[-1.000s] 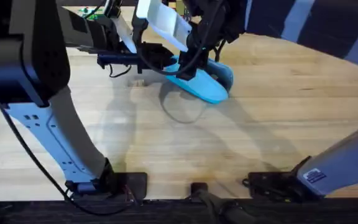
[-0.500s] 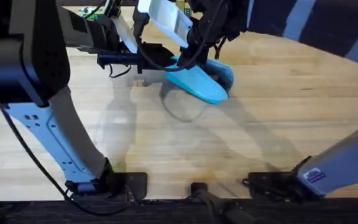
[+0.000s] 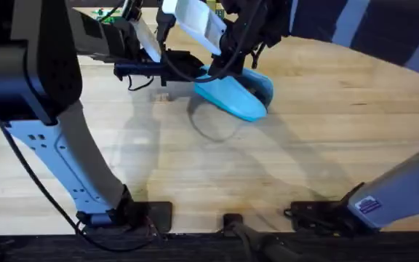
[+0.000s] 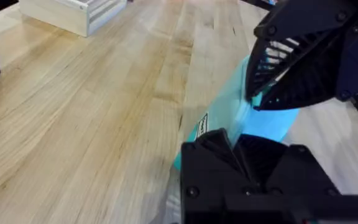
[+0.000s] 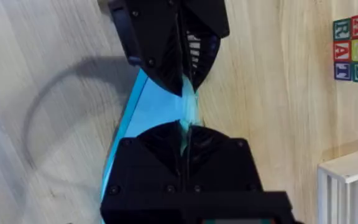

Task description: Unzip the bag, pick up the pens from the table one at a time and place them inside, then zip the bag closed.

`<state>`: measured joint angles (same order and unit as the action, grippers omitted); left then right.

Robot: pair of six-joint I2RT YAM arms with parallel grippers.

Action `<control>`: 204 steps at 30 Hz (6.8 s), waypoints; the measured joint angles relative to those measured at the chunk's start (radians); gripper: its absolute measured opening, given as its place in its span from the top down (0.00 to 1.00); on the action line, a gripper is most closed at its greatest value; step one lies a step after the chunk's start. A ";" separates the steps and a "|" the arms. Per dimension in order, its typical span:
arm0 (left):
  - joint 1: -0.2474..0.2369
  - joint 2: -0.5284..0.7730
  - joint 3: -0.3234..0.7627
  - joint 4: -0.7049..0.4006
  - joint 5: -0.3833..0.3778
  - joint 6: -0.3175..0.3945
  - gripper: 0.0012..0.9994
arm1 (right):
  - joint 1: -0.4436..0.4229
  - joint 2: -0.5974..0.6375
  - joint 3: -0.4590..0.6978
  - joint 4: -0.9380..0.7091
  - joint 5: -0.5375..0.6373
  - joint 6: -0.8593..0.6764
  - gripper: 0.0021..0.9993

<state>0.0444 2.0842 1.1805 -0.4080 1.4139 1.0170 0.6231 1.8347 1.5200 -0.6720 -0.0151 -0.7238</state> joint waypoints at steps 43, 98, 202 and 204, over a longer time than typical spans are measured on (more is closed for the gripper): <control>-0.004 0.000 0.000 0.000 0.007 0.000 0.96 | -0.108 0.000 0.069 -0.574 0.281 0.282 0.97; -0.003 0.000 0.000 0.000 0.006 0.000 0.96 | -0.308 -0.598 -0.165 -0.591 0.140 0.460 0.90; 0.004 0.000 0.000 0.000 0.005 0.000 0.96 | -0.360 -0.655 -0.786 0.872 -0.525 1.673 0.00; 0.004 0.000 0.000 0.000 0.005 0.000 0.96 | -0.360 -0.660 -0.786 0.871 -0.525 1.664 0.00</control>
<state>0.0483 2.0842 1.1805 -0.4080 1.4193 1.0168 0.2630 1.1750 0.7341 0.1989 -0.5397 0.9403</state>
